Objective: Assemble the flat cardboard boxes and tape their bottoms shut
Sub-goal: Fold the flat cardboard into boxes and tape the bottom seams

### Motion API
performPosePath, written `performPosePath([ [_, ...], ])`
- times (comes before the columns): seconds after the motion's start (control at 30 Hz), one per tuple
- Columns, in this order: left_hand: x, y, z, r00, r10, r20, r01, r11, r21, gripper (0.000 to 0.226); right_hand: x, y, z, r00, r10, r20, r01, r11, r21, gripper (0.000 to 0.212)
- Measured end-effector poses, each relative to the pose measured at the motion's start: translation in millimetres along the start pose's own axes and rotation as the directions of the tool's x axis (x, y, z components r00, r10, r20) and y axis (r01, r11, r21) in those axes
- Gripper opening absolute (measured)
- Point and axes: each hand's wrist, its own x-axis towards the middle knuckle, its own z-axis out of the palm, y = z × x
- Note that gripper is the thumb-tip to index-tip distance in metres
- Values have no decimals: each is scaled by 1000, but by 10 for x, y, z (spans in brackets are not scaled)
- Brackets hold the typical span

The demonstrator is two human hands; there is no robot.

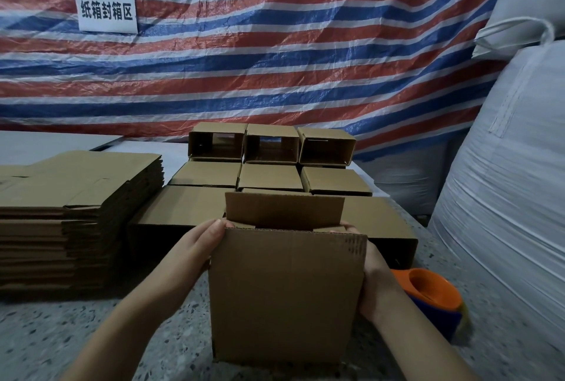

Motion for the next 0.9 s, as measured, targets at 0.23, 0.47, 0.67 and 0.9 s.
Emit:
performPosePath([
  [0.23,-91,157,20,997,76,27,-79,987,141,40,-27,24,-20,985,-115,125,116,993,1,22],
  [0.47,-98,162,131,994,68,-83,-67,998,16,18,-73,45,1,991,-81,105,72,994,85,51],
  [0.67,-84,149,144,991,80,-111,-82,997,-16,13,-188,-3,-57,967,-133,220,144,989,-35,44],
  [0.9,-47,139,138,972,198,-129,-210,975,-80,36,-145,-150,-125,916,-194,351,249,961,-119,67],
])
